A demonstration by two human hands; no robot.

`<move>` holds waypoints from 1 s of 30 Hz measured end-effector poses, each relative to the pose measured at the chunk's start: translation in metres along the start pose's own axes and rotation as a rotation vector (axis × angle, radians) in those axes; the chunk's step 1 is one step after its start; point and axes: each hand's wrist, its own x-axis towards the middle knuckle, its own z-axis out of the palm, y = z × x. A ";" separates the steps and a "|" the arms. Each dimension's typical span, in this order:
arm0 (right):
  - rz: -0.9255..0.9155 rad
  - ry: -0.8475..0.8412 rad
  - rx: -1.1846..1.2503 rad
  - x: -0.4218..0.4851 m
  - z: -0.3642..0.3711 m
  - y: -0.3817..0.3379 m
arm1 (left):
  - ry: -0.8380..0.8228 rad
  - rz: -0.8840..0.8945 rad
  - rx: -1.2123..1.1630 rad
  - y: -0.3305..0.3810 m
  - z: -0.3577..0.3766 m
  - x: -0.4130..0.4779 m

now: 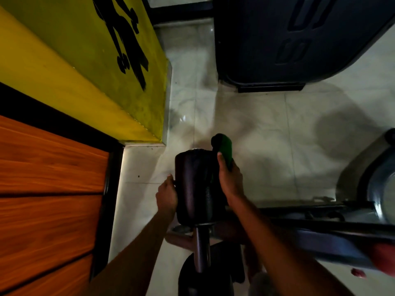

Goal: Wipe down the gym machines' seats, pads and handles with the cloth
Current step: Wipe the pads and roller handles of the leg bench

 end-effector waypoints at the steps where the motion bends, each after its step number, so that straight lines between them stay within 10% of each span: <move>1: -0.032 0.023 -0.025 -0.008 -0.001 0.007 | 0.071 0.041 0.063 0.002 -0.001 -0.006; 6: -0.205 0.049 -0.079 -0.096 -0.009 0.073 | 0.004 -0.021 -0.005 0.023 0.012 -0.047; 14: 0.270 -0.088 0.099 0.017 -0.003 0.016 | -0.119 -0.113 -0.336 -0.011 0.018 -0.011; 18: -0.414 0.172 -0.203 -0.014 0.015 -0.017 | -0.194 -0.175 -0.376 -0.032 0.022 0.011; 22: -1.029 0.025 -0.762 -0.034 0.044 -0.026 | -0.186 0.075 -0.037 -0.023 0.019 -0.001; 30: -0.724 0.205 -0.475 -0.008 0.037 -0.033 | -0.304 -0.247 -0.516 0.012 0.011 -0.022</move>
